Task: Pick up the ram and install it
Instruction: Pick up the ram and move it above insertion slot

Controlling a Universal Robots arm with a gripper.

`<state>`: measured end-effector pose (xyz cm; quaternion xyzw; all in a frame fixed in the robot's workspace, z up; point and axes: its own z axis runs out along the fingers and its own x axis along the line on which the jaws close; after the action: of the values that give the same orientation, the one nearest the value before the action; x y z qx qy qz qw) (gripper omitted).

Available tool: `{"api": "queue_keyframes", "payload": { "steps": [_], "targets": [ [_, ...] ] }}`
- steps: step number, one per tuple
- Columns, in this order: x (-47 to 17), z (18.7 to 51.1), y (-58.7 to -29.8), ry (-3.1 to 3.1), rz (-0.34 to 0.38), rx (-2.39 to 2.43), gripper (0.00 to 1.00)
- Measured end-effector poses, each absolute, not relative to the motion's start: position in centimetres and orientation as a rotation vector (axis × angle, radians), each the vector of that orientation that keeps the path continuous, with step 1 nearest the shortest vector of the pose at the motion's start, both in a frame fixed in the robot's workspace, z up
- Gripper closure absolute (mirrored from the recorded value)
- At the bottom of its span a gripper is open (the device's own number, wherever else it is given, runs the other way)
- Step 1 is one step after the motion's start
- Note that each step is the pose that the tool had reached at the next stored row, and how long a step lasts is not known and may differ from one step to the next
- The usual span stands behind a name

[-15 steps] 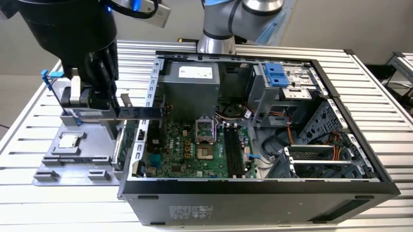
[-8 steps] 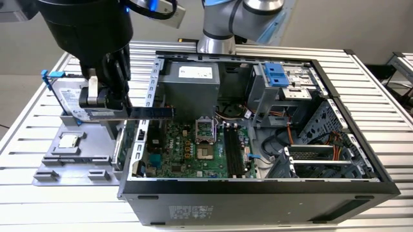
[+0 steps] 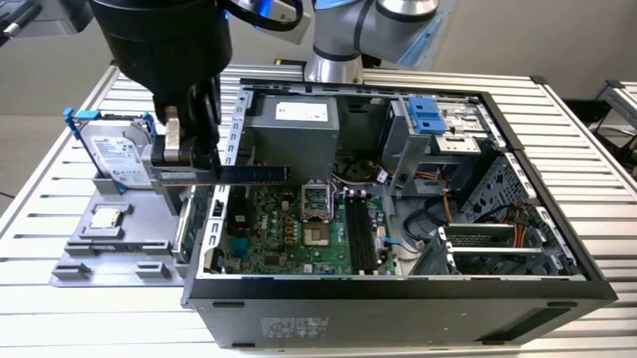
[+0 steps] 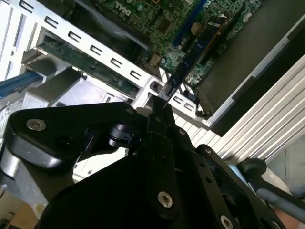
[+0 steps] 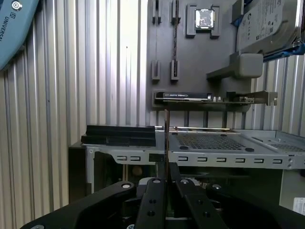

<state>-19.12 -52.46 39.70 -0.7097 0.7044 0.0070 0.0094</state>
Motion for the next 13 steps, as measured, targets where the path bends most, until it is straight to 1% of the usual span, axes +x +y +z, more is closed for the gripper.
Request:
{"api": "queue_keyframes", "payload": {
  "steps": [13],
  "targets": [
    [-15.9,39.7,-52.5,2.200,0.022,-2.217,1.00]
  ]
}}
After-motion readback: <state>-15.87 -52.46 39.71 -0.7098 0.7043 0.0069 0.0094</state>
